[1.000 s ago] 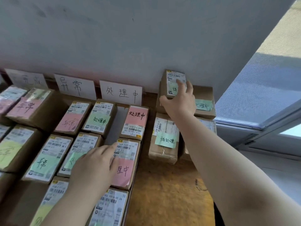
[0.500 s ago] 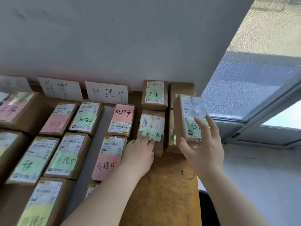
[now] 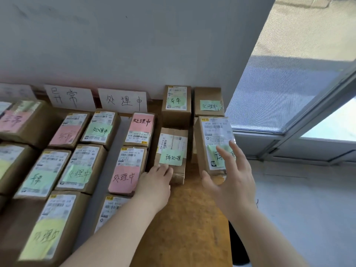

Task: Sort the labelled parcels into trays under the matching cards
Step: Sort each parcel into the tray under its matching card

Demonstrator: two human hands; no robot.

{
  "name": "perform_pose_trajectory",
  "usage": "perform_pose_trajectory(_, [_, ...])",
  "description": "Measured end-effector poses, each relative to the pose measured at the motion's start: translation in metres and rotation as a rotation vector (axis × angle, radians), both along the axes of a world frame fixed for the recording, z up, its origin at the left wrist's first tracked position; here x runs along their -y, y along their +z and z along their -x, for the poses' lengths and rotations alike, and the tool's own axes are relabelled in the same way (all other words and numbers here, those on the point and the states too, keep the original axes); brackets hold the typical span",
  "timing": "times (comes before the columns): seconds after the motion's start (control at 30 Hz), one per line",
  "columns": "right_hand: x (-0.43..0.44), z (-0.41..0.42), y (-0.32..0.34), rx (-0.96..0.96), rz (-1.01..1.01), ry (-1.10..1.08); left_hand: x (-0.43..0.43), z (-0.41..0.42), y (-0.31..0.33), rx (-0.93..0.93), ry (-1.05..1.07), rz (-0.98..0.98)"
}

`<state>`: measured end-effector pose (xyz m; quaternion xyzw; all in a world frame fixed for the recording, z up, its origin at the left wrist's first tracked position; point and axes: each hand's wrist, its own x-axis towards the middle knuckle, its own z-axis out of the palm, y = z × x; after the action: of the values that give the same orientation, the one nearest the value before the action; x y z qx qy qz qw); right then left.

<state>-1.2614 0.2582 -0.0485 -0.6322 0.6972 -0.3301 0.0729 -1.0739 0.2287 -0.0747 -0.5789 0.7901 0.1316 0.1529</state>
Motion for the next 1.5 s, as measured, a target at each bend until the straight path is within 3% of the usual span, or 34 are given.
perform_pose_trajectory(0.47, [-0.112,-0.021,-0.056,0.050,-0.059,0.100,-0.110,-0.032,-0.002,-0.139,0.010,-0.007])
perform_pose_trajectory(0.63, [-0.133,-0.021,-0.073,0.047,-0.091,0.014,-0.115,-0.031,-0.005,-0.183,0.052,-0.006])
perform_pose_trajectory(0.83, [-0.139,-0.014,-0.090,0.103,-0.275,-0.044,-0.116,-0.023,-0.007,-0.316,0.320,-0.069])
perform_pose_trajectory(1.03, [-0.136,-0.006,-0.082,0.232,-0.506,0.087,-0.098,-0.023,-0.017,-0.479,0.656,-0.227])
perform_pose_trajectory(1.2, [-0.123,-0.006,-0.079,0.560,-0.618,-0.026,-0.093,-0.029,-0.029,-0.680,0.819,-0.383])
perform_pose_trajectory(1.4, [-0.111,-0.006,-0.076,0.754,-0.647,-0.089,-0.091,-0.031,-0.030,-0.846,0.928,-0.448])
perform_pose_trajectory(1.5, [-0.111,0.001,-0.070,0.852,-0.652,-0.119,-0.094,-0.030,-0.024,-1.041,0.985,-0.513])
